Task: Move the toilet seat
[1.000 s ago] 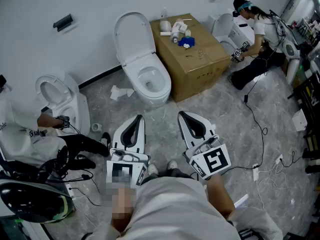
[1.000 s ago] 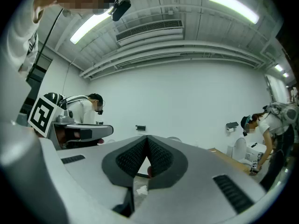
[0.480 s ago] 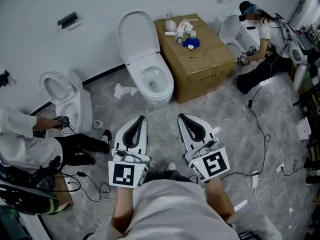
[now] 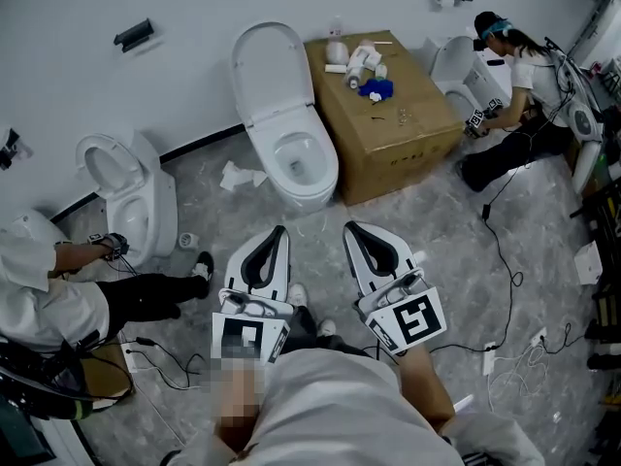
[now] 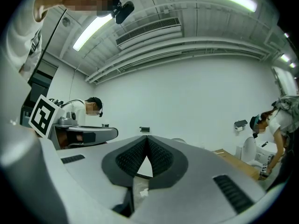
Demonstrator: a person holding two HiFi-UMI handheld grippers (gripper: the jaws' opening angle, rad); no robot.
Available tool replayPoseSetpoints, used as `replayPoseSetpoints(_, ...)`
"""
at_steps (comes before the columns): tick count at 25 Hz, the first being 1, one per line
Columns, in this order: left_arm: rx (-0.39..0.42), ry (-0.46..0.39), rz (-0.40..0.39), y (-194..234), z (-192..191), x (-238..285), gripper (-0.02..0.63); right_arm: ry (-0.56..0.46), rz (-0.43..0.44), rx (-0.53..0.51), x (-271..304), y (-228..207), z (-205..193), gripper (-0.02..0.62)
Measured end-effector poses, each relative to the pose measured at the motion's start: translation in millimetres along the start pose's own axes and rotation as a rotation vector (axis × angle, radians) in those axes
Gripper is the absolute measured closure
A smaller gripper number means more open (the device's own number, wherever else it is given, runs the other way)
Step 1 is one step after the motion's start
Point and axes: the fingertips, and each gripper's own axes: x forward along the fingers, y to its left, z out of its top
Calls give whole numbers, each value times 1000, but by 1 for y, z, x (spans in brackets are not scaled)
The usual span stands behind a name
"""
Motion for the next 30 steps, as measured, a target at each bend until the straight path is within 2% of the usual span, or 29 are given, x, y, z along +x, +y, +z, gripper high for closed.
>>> replayPoseSetpoints(21, -30, -21, -66, 102, -14, 82, 595, 44, -54, -36, 131, -25, -10, 584)
replayPoseSetpoints(30, -41, -11, -92, 125, -19, 125, 595, 54, -78, -42, 170, -51, -10, 584)
